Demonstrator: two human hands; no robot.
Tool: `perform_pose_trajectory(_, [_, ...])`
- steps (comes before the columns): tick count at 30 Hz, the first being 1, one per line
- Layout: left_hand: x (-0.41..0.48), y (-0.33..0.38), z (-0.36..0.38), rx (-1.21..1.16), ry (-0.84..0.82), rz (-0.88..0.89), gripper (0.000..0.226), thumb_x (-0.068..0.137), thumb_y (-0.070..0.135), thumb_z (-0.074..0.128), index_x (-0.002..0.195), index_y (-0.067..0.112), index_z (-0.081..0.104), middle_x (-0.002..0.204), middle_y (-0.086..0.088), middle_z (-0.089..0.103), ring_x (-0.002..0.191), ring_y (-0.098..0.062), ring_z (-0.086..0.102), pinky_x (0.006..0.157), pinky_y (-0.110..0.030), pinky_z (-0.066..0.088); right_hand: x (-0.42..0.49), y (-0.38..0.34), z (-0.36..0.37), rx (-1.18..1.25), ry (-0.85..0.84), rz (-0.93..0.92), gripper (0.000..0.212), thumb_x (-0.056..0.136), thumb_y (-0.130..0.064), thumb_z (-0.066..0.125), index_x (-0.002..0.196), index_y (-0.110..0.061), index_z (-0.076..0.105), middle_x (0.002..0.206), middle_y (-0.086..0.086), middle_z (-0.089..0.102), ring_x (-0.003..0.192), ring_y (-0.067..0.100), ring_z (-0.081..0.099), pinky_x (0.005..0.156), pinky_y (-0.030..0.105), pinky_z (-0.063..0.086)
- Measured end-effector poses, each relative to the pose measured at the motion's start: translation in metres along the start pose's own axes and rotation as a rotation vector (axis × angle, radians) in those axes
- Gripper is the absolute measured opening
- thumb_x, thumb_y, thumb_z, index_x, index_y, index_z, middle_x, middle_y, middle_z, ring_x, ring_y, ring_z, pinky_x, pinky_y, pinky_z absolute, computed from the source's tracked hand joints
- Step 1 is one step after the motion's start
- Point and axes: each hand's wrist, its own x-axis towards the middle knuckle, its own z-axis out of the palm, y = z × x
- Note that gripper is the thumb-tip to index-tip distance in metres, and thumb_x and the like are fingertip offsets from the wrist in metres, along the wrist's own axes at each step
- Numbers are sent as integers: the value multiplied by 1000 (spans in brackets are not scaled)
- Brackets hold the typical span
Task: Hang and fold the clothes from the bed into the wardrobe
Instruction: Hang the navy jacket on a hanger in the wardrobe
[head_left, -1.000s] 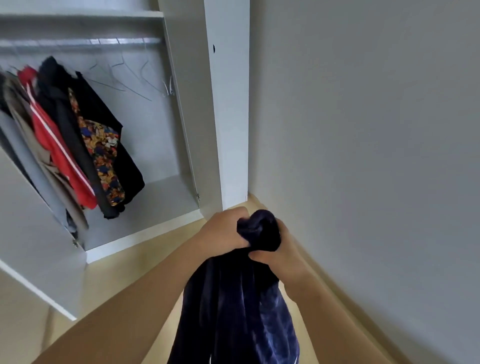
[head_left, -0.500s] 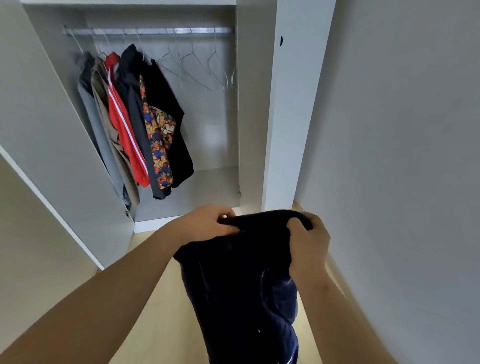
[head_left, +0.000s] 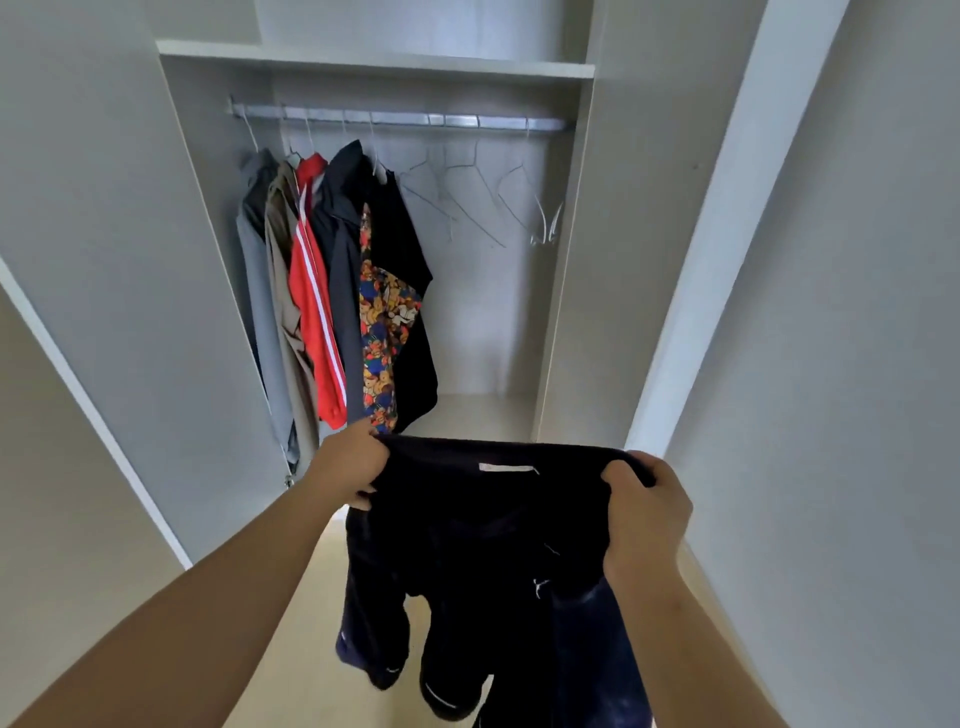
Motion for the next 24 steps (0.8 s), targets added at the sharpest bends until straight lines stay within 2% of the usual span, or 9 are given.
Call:
perform_pose_trajectory(2, [22,12,-19,-389,-68,-135,21,90,-1,40,106,8,51,96,-18,57,74,-30,61,47,-36,52,12,-4,35,7,-6,11,22,74,-2,56,76,-22,64,72,-5,65,68,15,61,60,26,48])
perform_pose_trajectory(5, [51,28,-43,-978,-130,-304,12,92,-5,42,92,-1,53,89,-16,56,80,-28,59,61,-40,51,26,-5,81,-9,-25,25,23,70,-2,58,75,-24,65,61,-9,64,58,8,60,52,22,47])
perform_pose_trajectory(7, [71,39,-58,-1227,-147,-378,11,91,-2,44,99,-1,51,93,-13,53,96,-26,56,79,-39,47,34,-2,108,-11,-24,19,25,71,1,57,74,-23,63,62,-8,62,55,7,57,48,19,45])
perform_pose_trajectory(8, [75,45,-63,-1312,-140,-394,12,91,-2,45,101,0,50,94,-13,52,99,-25,54,82,-37,45,37,1,115,-19,-11,8,26,72,3,57,75,-23,63,66,-7,62,57,9,58,50,20,45])
perform_pose_trajectory(12, [96,67,-82,-1445,-144,-326,6,87,-2,48,90,2,51,89,-12,54,81,-23,54,80,-32,45,53,22,158,-132,-16,-26,27,75,3,56,88,-19,61,75,-1,63,67,18,60,62,30,50])
perform_pose_trajectory(16, [117,83,-92,-1460,-18,-109,17,91,4,47,106,9,54,94,-10,58,84,-24,57,64,-36,49,65,39,201,-191,-124,-2,25,77,1,58,88,-21,62,82,0,64,75,19,62,65,31,51])
perform_pose_trajectory(18, [132,89,-97,-1434,41,-40,22,91,7,47,112,13,53,97,-9,59,88,-25,57,64,-36,49,77,47,222,-202,-180,15,23,78,-1,58,84,-23,62,82,-1,65,76,18,63,67,32,52])
perform_pose_trajectory(22, [171,105,-101,-1374,110,34,20,90,11,48,107,18,56,104,-11,59,93,-27,58,65,-35,50,114,55,262,-224,-283,44,21,80,-1,56,84,-21,62,77,-3,65,71,15,62,58,23,45])
perform_pose_trajectory(24, [193,114,-99,-1345,152,62,19,91,10,47,104,18,57,104,-11,59,90,-26,59,65,-35,51,138,56,282,-267,-332,66,23,81,1,53,87,-19,63,79,-2,65,73,15,62,60,23,43])
